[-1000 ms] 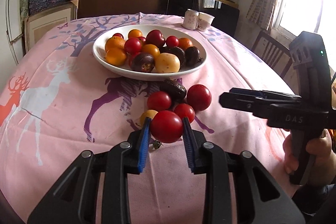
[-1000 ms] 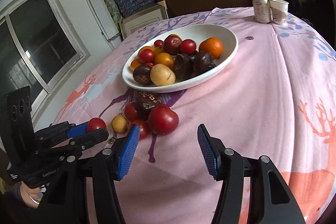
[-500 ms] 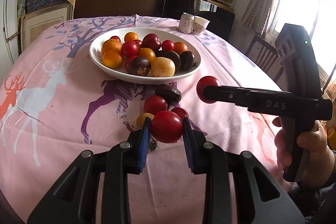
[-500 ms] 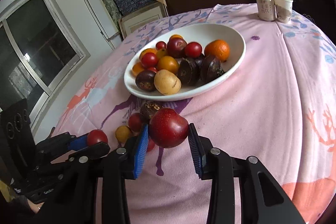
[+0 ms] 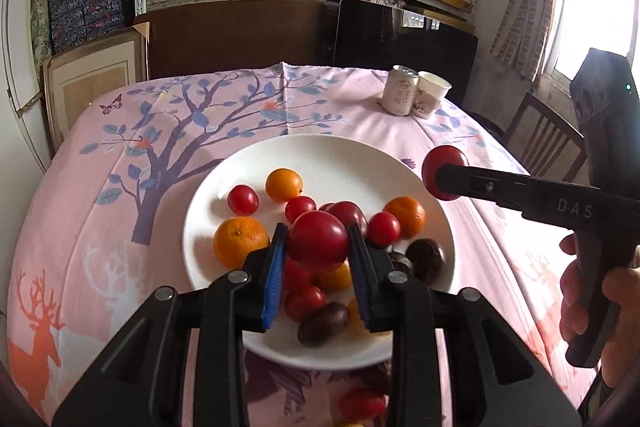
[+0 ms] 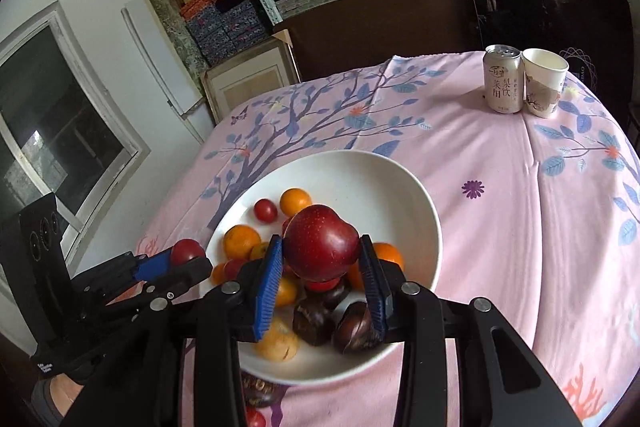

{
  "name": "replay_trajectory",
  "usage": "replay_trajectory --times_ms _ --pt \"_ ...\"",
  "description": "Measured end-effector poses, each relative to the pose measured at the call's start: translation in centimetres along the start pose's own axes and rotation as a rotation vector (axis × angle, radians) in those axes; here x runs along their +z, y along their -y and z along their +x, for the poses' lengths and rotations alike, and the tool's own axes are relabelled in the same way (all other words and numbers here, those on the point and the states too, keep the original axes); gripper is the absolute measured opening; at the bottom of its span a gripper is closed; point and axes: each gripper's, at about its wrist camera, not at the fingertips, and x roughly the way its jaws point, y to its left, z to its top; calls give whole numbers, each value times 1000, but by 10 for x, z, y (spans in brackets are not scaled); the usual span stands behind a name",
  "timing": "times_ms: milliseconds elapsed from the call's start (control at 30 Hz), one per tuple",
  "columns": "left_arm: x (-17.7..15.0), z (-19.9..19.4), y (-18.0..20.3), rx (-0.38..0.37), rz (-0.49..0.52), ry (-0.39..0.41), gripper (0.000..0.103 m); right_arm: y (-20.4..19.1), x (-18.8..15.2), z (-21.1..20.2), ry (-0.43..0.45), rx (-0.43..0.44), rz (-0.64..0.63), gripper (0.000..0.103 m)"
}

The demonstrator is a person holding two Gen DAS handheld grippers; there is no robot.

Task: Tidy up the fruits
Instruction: 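Carry both fruits onto the plate and open both grippers, then grasp a yellow fruit with the left gripper while the right gripper grasps a red tomato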

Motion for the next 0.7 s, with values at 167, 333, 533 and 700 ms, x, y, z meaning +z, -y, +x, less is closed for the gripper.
replay_trajectory --times_ms 167,333,533,700 --pt "8 23 -16 20 -59 -29 51 5 5 19 9 -1 22 49" --pt "-15 -7 -13 3 -38 1 63 -7 -28 -9 44 -1 -21 51" --pt "-86 -45 8 -15 115 -61 63 -9 -104 -51 70 -5 -66 51" --pt "-131 -39 18 19 199 -149 63 1 -147 -64 84 4 -19 52"
